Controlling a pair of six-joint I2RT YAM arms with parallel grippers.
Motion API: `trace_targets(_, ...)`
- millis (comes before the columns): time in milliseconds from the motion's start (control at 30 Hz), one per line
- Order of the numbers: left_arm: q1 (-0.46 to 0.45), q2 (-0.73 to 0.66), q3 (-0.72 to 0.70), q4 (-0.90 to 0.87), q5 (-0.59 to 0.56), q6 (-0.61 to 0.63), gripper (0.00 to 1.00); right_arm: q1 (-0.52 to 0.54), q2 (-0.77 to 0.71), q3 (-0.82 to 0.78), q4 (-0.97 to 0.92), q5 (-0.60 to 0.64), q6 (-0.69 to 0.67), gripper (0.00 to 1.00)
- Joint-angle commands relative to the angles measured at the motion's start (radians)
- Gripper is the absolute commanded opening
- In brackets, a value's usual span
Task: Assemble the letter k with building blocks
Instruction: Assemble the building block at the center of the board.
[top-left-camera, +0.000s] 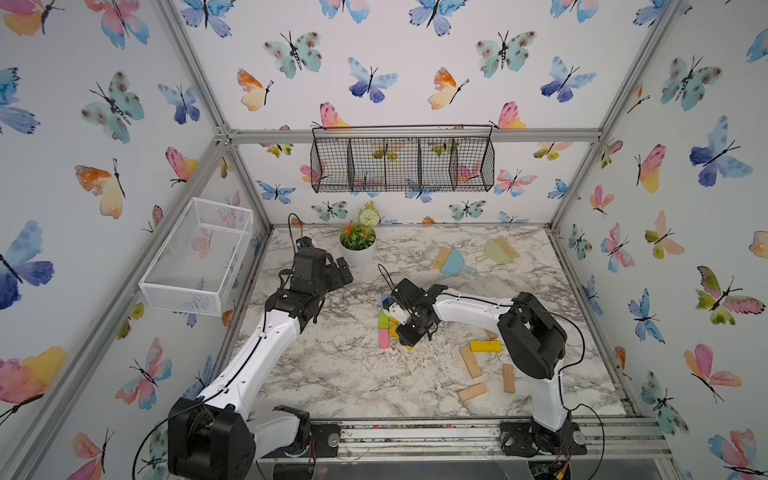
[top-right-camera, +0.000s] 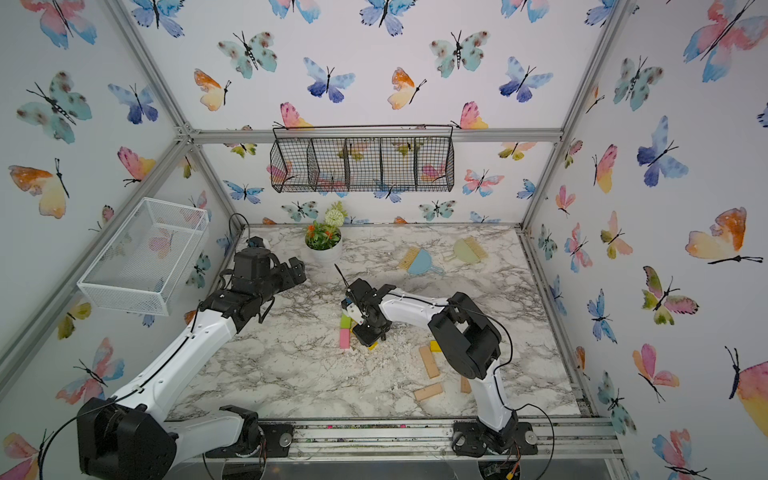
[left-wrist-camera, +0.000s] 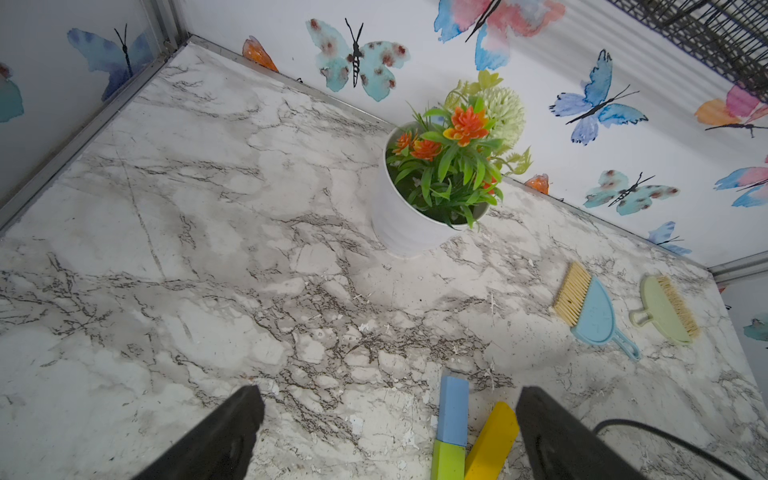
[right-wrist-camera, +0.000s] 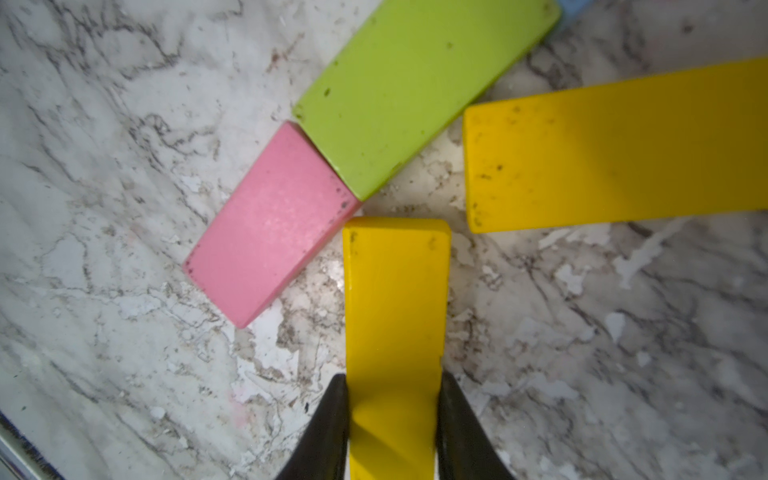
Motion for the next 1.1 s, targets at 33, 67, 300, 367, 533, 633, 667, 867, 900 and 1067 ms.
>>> trace_targets(33,0.006,-0.014,-0.004,-0.004,0.013,-0.003,0.98,0.007,0.026,0.025,-0.035,0.025,0.002,0.24)
trace_targets(67,0.006,-0.013,-0.004,-0.003,0.014,-0.003,0.98,0.007,0.031,0.028,-0.038,0.028,0.004,0.24)
trace_targets(300,0.006,-0.014,-0.007,-0.003,0.013,-0.003,0.98,0.007,0.046,0.042,-0.048,0.037,0.008,0.26)
trace_targets(367,0.006,-0.014,-0.007,-0.003,0.015,-0.003,0.98,0.007,0.049,0.043,-0.047,0.043,0.01,0.26)
trace_targets(533,0.006,-0.016,-0.006,-0.003,0.014,-0.003,0.98,0.007,0.059,0.053,-0.058,0.058,0.016,0.26)
trace_targets(633,0.007,-0.015,-0.008,-0.002,0.015,-0.003,0.98,0.007,0.065,0.057,-0.061,0.065,0.019,0.26)
trace_targets(667,0.006,-0.015,-0.007,-0.002,0.016,-0.005,0.98,0.007,0.067,0.058,-0.061,0.067,0.021,0.26)
trace_targets(867,0.006,-0.016,-0.01,-0.002,0.015,-0.002,0.98,0.007,0.077,0.065,-0.066,0.069,0.025,0.27)
trace_targets(900,0.006,-0.017,-0.01,-0.002,0.014,-0.002,0.98,0.007,0.079,0.064,-0.066,0.067,0.027,0.27)
trace_targets(1067,0.006,-0.014,-0.008,-0.002,0.015,-0.003,0.98,0.007,0.073,0.059,-0.064,0.068,0.03,0.3)
